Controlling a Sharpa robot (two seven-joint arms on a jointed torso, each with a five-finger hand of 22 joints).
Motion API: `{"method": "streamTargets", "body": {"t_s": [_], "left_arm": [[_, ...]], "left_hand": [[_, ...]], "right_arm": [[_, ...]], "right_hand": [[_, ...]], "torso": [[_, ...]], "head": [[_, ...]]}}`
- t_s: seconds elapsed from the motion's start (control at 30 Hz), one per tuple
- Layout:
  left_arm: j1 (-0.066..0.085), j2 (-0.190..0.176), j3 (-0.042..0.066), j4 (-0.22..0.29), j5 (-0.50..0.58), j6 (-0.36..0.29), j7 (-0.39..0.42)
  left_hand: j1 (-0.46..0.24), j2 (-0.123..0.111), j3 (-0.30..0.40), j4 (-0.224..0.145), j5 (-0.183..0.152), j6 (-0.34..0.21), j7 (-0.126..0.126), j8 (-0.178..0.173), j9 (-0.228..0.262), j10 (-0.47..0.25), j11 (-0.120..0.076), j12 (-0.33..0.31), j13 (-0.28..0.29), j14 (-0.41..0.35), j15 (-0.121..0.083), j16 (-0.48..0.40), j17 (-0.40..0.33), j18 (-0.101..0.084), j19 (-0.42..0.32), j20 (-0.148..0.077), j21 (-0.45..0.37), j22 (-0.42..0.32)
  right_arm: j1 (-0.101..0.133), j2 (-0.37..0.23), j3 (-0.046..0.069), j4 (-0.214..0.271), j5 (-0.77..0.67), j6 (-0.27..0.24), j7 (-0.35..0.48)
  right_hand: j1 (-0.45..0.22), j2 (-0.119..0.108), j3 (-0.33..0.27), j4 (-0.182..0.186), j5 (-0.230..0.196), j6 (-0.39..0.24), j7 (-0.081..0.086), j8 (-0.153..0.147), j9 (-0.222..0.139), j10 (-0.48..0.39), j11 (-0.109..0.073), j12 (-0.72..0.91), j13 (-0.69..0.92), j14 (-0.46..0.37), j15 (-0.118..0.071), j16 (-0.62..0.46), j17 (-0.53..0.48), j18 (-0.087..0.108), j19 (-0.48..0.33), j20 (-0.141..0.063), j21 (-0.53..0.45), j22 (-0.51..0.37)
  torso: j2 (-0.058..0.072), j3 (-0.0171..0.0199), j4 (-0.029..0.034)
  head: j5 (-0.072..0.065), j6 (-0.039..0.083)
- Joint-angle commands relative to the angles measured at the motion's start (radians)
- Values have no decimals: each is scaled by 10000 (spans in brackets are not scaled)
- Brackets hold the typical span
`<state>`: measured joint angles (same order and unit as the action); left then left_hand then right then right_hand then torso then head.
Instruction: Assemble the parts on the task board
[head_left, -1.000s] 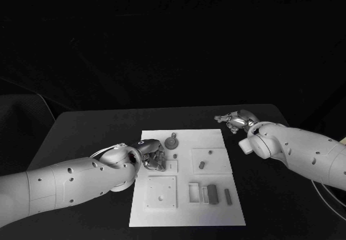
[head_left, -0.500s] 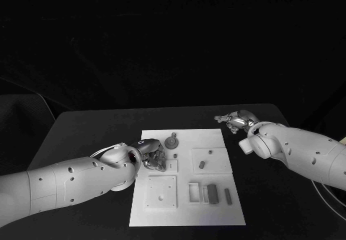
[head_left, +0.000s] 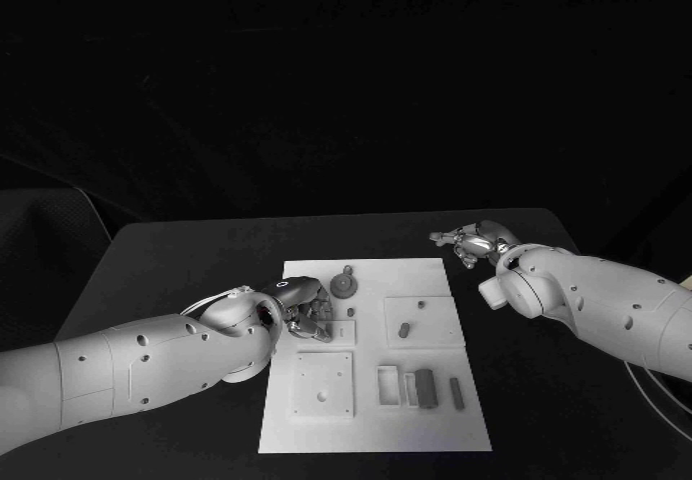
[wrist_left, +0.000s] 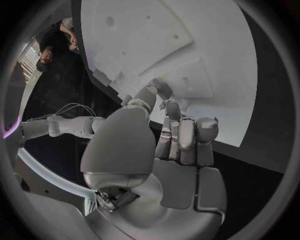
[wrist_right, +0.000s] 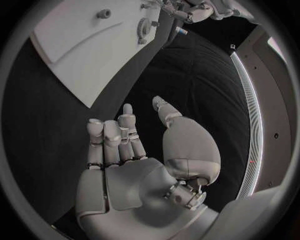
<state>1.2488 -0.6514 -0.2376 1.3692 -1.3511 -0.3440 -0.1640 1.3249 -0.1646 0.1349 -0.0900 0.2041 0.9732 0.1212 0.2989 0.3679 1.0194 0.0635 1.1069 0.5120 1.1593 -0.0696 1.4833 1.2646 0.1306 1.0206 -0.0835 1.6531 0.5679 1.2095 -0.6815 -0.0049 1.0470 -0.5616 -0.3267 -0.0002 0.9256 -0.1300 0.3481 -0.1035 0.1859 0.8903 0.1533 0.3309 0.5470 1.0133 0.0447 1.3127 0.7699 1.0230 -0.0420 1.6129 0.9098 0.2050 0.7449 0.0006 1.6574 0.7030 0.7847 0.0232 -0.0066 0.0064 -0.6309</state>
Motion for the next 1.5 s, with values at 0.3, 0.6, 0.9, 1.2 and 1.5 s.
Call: {"method": "streamTargets", "body": {"t_s": [0.3,0.6,0.9,1.2,1.5], "left_arm": [[-8,-58,6,53,293,-601,580],[-1,-345,53,-96,2185,-329,1251],[8,-475,361,-521,2357,-474,2085],[13,-174,666,-1803,2394,-684,2521],[44,272,740,-2932,2274,-805,2823]], "left_hand": [[-25,-56,-56,-6,-74,-169,-21,-67,-30,9,99,-70,-15,-47,-11,42,-25,704,-55,-23,274,-13],[-88,276,282,281,-71,494,215,392,161,-180,147,-264,-150,-247,47,-229,-303,657,-245,20,-2,-183],[-25,464,501,372,-66,589,245,430,186,-147,146,-299,-188,-225,49,-278,-388,654,-232,23,-50,-225],[15,424,725,463,-131,604,266,446,207,-72,129,-446,-295,-231,54,-487,-568,636,-279,46,-213,-334],[32,285,855,471,-156,463,265,400,208,-70,166,-763,-490,-299,88,-826,-815,591,-395,88,-479,-502]], "right_arm": [[-19,1,2,-16,-93,187,15],[-23,-24,2,-27,-73,165,13],[-24,-21,2,-56,-59,168,1],[-27,-15,2,-55,-57,169,-18],[-27,3,1,-61,-56,198,-35]], "right_hand": [[6,78,-15,-35,1,-18,55,37,10,45,-43,-58,-15,13,-69,-56,-14,218,77,-20,1370,16],[2,80,-19,-33,1,-22,56,35,9,46,-43,-60,-18,13,-69,-57,-15,219,80,-21,1371,17],[-4,86,-23,-30,1,-25,57,33,7,47,-43,-62,-20,14,-69,-58,-15,220,84,-21,1372,18],[-8,97,-24,-26,2,-27,58,31,6,48,-43,-64,-23,16,-70,-59,-16,222,89,-22,1374,18],[-11,108,-25,-22,3,-30,58,29,5,50,-44,-65,-26,17,-70,-60,-16,223,94,-23,1375,19]], "torso": [[0,-5,-4],[-6,9,-3],[0,5,4],[0,8,-4],[6,6,-8]], "head": [[30,30],[26,136],[52,292],[53,348],[45,349]]}}
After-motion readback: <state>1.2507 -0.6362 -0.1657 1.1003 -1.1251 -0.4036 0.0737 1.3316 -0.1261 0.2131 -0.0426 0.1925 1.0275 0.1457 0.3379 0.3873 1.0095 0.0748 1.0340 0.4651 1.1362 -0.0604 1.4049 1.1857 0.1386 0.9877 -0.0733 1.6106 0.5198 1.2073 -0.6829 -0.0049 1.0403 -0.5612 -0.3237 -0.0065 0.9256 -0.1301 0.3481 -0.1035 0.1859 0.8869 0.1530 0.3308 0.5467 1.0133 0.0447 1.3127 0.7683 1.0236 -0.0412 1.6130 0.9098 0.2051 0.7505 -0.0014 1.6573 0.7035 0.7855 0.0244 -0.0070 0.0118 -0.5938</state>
